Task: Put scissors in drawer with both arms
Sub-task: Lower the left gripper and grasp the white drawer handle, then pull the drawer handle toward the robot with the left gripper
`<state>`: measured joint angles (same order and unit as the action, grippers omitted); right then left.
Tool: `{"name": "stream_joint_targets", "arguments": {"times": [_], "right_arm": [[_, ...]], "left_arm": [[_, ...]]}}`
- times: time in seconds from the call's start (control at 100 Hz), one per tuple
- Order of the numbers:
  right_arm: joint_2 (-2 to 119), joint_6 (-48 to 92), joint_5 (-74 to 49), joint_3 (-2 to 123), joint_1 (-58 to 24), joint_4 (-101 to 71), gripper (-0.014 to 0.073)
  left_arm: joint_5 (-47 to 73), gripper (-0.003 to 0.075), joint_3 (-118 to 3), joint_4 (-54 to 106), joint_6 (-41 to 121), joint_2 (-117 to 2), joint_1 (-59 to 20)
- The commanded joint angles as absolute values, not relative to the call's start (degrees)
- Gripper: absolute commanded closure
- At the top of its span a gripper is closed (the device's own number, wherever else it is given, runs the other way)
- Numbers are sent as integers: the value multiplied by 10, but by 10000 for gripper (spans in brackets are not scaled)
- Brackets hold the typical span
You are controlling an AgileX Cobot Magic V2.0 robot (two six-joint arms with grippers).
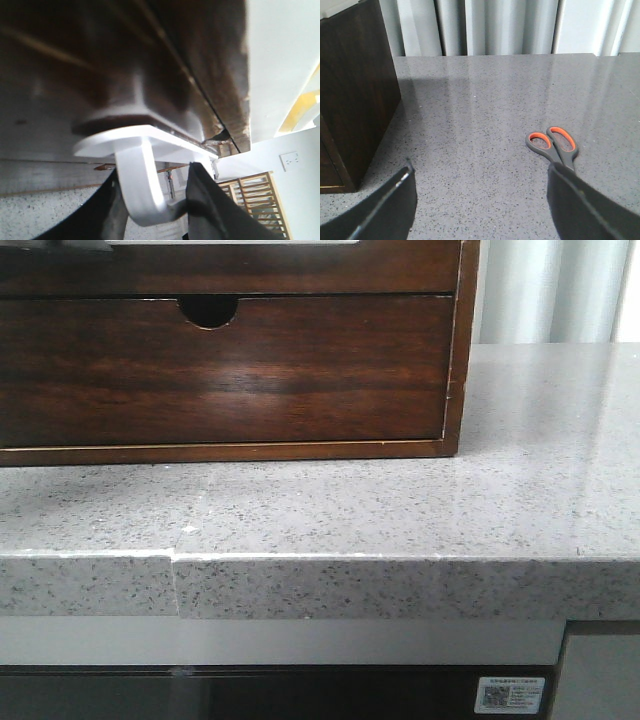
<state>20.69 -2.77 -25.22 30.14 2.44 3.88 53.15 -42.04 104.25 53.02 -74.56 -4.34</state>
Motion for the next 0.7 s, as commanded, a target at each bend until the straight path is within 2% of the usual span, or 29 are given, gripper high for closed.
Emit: {"name": "stream_joint_targets", "arguments": {"times": [0.0,0.35,0.69], "right_arm": [[216,-23,-211,322,29,40,104],[216,-23,-213,322,29,40,104],[216,-23,-214,322,29,40,104]], "left_arm": [[560,645,-435,1069,561,-733,-42],[644,720,-426,1037,561,-718,-42],[640,733,-331,1015,561,-593,-42]]}}
